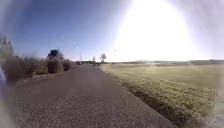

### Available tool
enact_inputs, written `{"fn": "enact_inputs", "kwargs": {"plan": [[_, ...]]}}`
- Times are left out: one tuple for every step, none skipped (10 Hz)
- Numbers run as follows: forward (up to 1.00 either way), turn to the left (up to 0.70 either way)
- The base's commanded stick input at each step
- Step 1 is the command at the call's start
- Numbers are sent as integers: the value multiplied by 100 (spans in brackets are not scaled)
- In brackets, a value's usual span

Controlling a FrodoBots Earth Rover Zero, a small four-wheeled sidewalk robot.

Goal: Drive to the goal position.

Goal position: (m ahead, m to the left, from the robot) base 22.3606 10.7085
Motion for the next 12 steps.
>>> {"fn": "enact_inputs", "kwargs": {"plan": [[70, 0], [70, 0], [70, 0], [70, 0], [70, 0], [70, 0], [70, 0], [70, 0], [70, 0], [70, 0], [70, 21], [70, 31]]}}
